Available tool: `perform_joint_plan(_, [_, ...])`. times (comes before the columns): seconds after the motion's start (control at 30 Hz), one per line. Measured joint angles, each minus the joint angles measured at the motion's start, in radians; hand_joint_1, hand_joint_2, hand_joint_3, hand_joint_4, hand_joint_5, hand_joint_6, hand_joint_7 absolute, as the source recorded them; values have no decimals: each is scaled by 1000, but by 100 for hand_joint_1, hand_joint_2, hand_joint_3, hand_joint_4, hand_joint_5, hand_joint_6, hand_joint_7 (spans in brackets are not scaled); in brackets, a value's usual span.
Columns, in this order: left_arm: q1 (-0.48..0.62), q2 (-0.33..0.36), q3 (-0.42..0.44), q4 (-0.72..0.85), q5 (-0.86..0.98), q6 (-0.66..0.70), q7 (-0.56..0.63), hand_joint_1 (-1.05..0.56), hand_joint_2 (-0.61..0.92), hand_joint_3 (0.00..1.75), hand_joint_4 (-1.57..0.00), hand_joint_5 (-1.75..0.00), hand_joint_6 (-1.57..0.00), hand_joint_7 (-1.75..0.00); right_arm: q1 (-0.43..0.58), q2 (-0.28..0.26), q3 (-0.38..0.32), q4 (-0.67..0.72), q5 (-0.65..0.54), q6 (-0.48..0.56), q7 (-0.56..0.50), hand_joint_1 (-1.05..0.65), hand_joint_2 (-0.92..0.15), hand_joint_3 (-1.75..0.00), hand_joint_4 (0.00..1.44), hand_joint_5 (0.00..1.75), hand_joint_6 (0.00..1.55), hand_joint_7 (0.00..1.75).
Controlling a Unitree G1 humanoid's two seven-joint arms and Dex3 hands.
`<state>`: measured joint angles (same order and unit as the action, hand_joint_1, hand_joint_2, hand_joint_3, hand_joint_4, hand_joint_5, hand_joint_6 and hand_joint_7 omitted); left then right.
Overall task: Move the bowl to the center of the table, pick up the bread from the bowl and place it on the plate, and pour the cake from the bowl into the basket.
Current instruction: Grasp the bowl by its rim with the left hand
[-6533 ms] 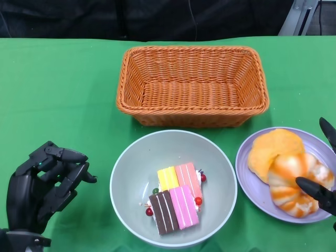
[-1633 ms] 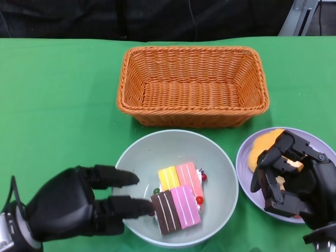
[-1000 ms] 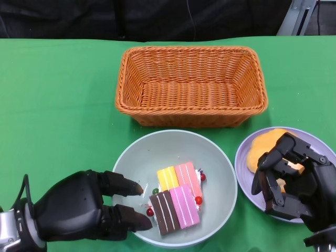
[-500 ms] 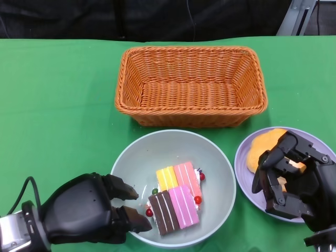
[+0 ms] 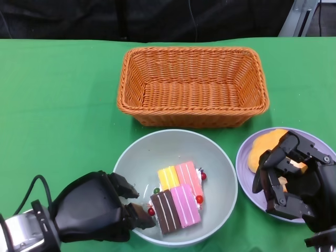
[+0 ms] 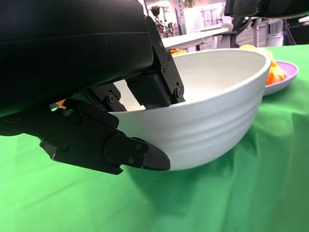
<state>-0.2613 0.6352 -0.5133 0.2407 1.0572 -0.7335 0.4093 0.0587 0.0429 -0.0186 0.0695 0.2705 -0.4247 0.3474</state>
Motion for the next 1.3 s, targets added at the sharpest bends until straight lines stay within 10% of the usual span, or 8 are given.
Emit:
perform_joint_plan(0.47, [-21, -60, -80, 151, 42, -22, 252, -36, 92, 11, -97, -11, -93, -4, 6, 8, 1, -1, -12, -8, -3, -5, -52, -126, 77, 174, 66, 154])
perform_joint_plan(0.57, [-40, -67, -101, 191, 55, -31, 303, -36, 92, 3, -75, -97, -111, -6, 5, 8, 0, 0, -4, -8, 5, -4, -52, -126, 77, 174, 66, 153])
perform_joint_plan(0.67, [-52, -78, -116, 223, 75, -31, 355, -33, 92, 1, -65, -128, -117, -8, 5, 8, 0, 0, 2, -7, 11, -3, -53, -125, 76, 174, 66, 153])
perform_joint_plan(1.17, [-52, -87, -137, 239, 81, -33, 377, -33, 92, 5, -62, -131, -116, -10, 5, 8, 0, 1, -1, -3, 10, -5, -51, -125, 76, 174, 67, 151])
perform_joint_plan(1.3, [-51, -87, -135, 238, 81, -35, 422, -17, 92, 13, -52, -172, -51, -155, 6, 10, 2, 3, -10, -3, 9, -4, -52, -126, 76, 173, 67, 150])
